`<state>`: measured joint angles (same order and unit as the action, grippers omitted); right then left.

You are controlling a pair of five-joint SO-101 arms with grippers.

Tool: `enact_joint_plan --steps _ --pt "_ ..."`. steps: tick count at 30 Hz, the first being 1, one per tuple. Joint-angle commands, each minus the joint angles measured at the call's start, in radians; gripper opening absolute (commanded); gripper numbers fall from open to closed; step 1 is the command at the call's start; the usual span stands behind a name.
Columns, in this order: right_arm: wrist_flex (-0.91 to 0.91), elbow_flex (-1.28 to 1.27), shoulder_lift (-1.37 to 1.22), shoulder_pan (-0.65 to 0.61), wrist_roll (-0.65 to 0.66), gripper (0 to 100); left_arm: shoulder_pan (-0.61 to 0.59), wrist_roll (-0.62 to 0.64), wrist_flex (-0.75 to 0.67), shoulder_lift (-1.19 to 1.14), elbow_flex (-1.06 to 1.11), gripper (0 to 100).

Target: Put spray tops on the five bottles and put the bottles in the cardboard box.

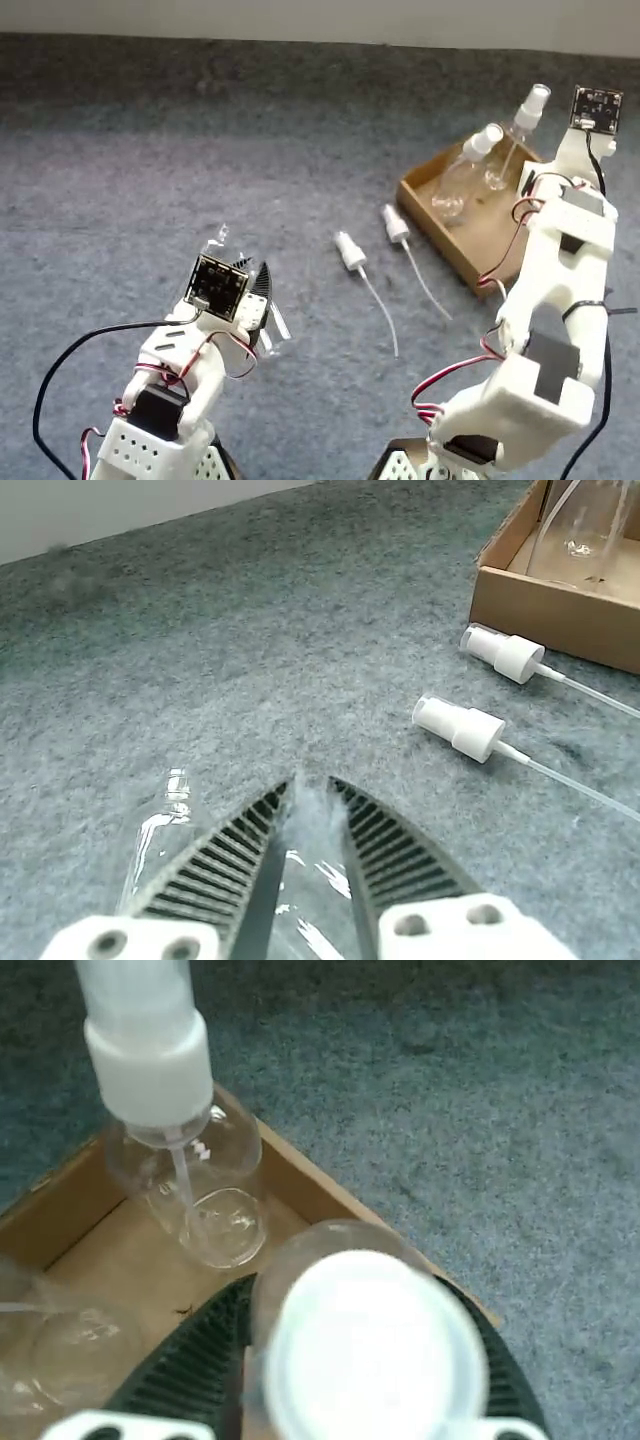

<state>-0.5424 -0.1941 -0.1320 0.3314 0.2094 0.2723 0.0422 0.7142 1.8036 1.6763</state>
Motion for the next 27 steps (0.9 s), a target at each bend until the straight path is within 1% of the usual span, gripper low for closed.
enact_joint_plan --steps 1,11,24,27 --pt "0.030 0.088 -0.013 0.007 0.002 10.4 -0.012 -0.005 0.005 0.007 0.018 0" --pt "0.030 0.140 -0.114 -0.004 0.002 10.6 -0.012 -0.005 0.005 0.007 0.018 0" --pt "0.027 0.140 -0.117 0.004 0.003 10.7 -0.012 -0.005 0.005 0.005 0.018 0" --pt "0.027 0.137 -0.116 0.005 0.003 14.5 -0.012 -0.005 0.005 0.005 0.018 0"
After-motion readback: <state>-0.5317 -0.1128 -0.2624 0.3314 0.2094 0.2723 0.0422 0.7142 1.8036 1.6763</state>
